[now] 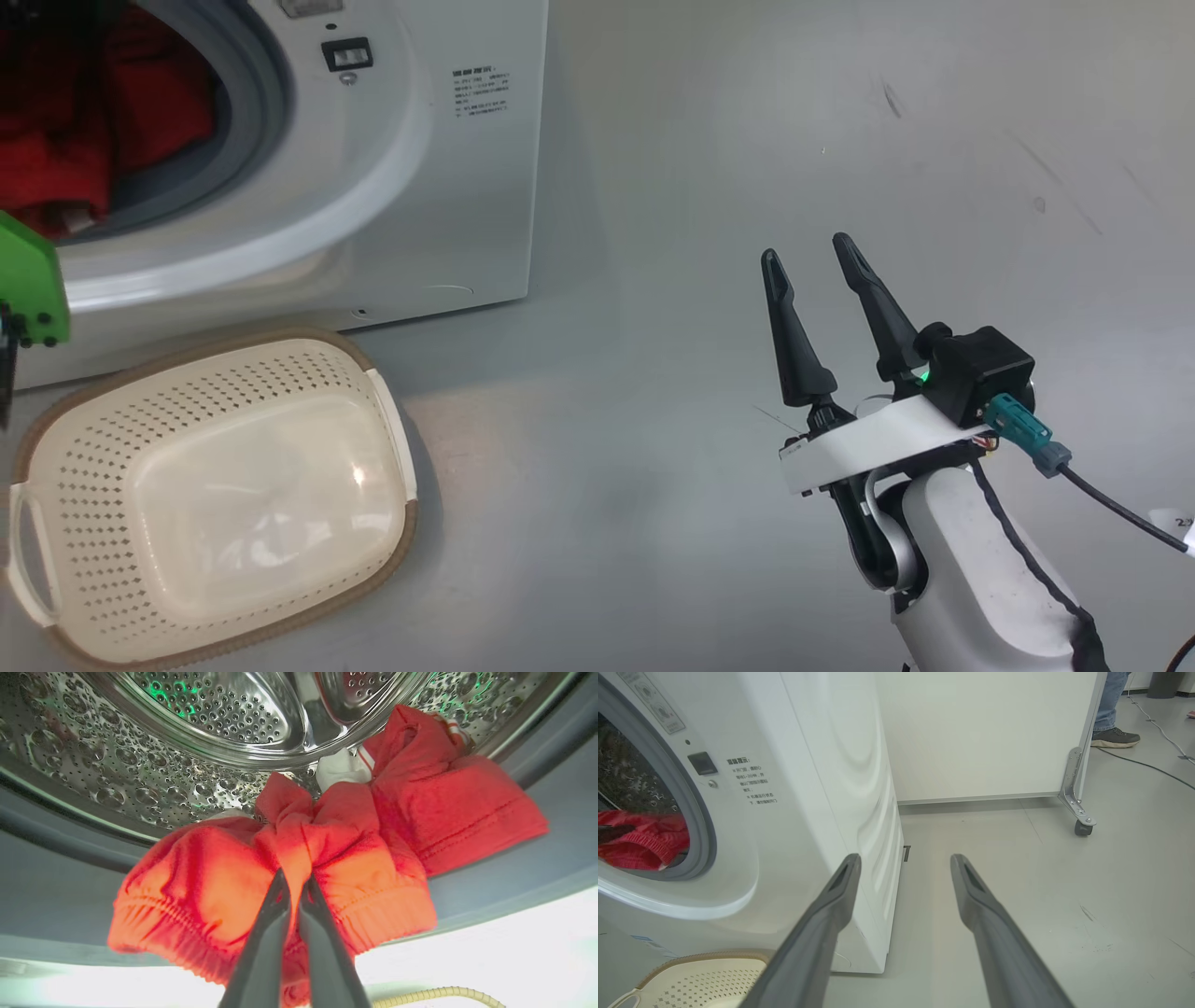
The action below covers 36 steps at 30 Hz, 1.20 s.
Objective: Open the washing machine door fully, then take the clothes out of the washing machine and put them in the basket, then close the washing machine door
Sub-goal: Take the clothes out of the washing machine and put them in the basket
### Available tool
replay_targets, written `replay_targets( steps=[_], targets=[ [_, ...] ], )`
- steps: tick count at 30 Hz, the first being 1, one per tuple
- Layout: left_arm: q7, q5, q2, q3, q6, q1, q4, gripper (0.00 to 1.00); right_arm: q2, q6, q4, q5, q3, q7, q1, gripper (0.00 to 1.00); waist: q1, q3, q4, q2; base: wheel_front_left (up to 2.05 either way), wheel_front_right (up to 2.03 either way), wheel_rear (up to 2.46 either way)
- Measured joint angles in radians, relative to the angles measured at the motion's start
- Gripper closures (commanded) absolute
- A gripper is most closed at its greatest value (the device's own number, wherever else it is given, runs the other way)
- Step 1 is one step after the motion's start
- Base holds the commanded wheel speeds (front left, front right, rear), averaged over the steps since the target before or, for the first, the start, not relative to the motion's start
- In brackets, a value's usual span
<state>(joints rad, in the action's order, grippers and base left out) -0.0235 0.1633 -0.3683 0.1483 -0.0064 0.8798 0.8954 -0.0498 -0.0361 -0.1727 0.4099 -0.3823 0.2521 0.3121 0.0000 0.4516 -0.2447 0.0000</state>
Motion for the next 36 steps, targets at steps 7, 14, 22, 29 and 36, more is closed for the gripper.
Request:
replay_targets(
  steps=[7,14,22,29,36],
  targets=[
    [0.085,0.027,0.047,0.000,-0.021,-0.079,0.016,1.00,-0.001,0.009,-0.025,-0.015,0.027,0.000,-0.044,0.00,0.0000,-0.078,0.032,0.0000,0.00,0.00,0.00],
    [0.174,0.043,0.097,0.006,-0.044,-0.182,0.034,1.00,-0.012,0.021,-0.045,-0.026,0.044,0.000,-0.098,0.00,0.0000,-0.169,0.070,0.0000,0.00,0.00,0.00],
    [0.245,0.071,0.121,-0.005,-0.052,-0.274,0.035,1.00,-0.016,0.035,-0.061,-0.027,0.053,0.000,-0.142,0.00,-0.0001,-0.256,0.104,0.0000,0.00,0.00,0.00],
    [0.264,0.077,0.157,-0.005,-0.060,-0.336,-0.004,1.00,-0.018,0.041,-0.064,-0.027,0.067,0.000,-0.186,0.00,-0.0001,-0.320,0.128,0.0000,0.00,0.00,0.00],
    [0.272,0.083,0.163,-0.010,-0.060,-0.375,-0.085,1.00,-0.018,0.045,-0.058,-0.031,0.074,0.000,-0.199,0.00,-0.0001,-0.356,0.155,0.0000,0.00,0.00,0.00]
  ],
)
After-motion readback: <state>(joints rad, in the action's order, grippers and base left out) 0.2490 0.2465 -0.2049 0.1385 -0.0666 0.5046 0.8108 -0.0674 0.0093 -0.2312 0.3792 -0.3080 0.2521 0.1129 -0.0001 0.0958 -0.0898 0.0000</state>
